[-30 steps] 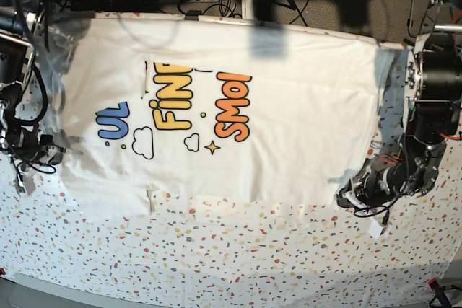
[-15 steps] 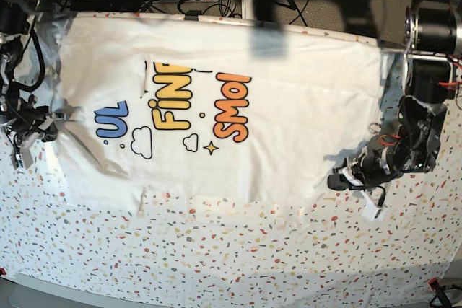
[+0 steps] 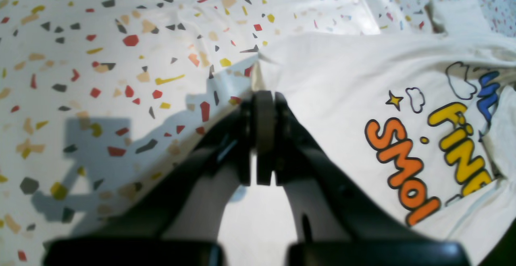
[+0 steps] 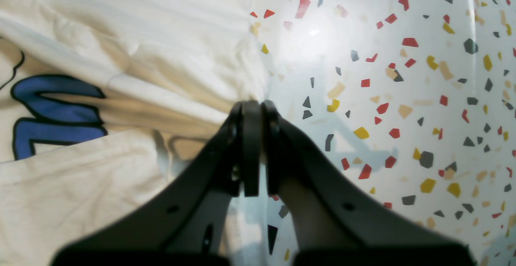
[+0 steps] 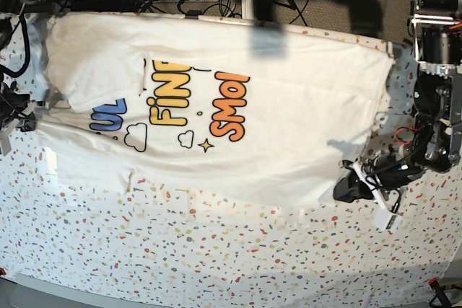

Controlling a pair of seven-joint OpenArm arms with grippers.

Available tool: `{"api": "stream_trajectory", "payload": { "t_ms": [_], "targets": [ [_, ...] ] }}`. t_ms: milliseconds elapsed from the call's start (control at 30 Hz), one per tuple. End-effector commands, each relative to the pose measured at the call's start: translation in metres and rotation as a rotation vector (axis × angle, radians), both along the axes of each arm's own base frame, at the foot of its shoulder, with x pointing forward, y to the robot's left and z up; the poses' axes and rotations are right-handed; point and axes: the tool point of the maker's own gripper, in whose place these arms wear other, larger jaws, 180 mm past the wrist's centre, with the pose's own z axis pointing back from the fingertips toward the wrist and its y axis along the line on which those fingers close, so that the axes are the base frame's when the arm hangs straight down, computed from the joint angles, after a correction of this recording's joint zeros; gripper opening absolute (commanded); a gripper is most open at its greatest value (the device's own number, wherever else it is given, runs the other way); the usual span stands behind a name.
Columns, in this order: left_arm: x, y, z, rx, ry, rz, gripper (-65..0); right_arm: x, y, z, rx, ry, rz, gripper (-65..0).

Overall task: Fold the T-shirt properly
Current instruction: 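Lift the hem edge and fold it over the print toward the collar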

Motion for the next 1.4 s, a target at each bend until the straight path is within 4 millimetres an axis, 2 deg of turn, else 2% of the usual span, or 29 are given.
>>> {"api": "stream_trajectory", "payload": {
  "t_ms": [0,267,533,900,1067,1367],
  "targets": [
    [0.008,0.006,0.023,-0.024,-0.06,0.013,-65.0,0.01,-0.007,0.023,-0.031,-0.055,0.011,-65.0],
    [0.006,0.046,0.025,-0.036,-0.04,0.128,-65.0,0.007,-0.013,0.022,-0.081,-0.036,0.008,-65.0],
    [-0.001,0.045,0.02,-0.043,0.011,0.106,-65.0,0.01,-0.013,0.025,-0.087,-0.049,0.01,-65.0],
    [-0.003,0.075,0.024,0.031,0.013,0.127,-65.0,0.005,-0.045,0.047,-0.147,-0.088,-0.073,-65.0],
    [-0.009,0.064,0.026,-0.031,0.045,0.09,-65.0,0.004,-0.046,0.05,-0.139,-0.099,-0.079,-65.0],
    [-0.018,0.06,0.023,0.005,0.081,0.055,-65.0,0.003,-0.04,0.049,-0.126,-0.093,-0.049,-65.0]
  ]
}}
